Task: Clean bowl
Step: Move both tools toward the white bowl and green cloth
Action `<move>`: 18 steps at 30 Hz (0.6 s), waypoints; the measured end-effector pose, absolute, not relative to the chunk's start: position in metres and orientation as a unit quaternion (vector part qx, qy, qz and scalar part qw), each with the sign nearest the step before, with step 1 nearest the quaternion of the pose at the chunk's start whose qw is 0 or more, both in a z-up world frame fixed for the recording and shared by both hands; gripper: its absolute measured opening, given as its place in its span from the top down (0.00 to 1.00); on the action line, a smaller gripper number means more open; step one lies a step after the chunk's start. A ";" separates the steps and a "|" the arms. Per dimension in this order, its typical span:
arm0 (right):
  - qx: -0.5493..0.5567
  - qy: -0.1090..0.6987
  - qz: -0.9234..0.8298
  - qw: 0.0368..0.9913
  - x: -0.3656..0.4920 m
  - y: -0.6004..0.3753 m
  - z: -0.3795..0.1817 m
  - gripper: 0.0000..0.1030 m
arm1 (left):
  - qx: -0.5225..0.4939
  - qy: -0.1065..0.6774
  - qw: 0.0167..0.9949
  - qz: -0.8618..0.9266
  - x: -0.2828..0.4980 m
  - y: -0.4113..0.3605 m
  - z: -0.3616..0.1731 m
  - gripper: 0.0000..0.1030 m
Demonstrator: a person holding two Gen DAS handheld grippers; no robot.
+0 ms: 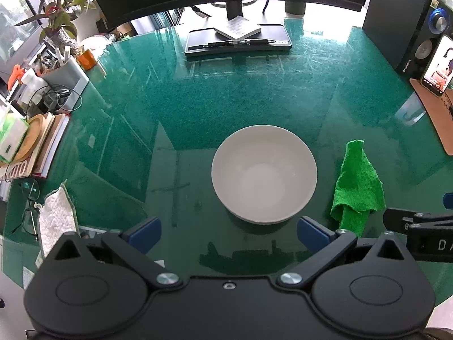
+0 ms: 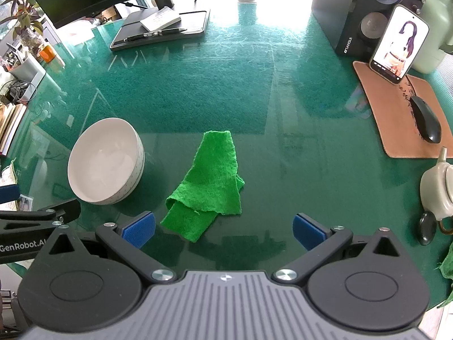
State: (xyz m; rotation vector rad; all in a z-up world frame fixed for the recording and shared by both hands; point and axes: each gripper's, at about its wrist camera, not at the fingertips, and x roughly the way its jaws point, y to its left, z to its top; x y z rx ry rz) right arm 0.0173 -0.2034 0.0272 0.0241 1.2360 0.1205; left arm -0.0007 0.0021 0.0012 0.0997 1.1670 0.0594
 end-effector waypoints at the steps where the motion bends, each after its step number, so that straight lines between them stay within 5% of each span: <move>1: 0.012 0.579 0.057 0.813 0.017 -0.204 0.027 0.00 | 0.048 0.550 0.833 0.028 -0.001 0.003 0.002 0.00; 18: 0.033 0.563 0.054 0.824 0.019 -0.210 0.035 0.00 | 0.050 0.538 0.841 0.027 0.000 0.017 0.006 0.00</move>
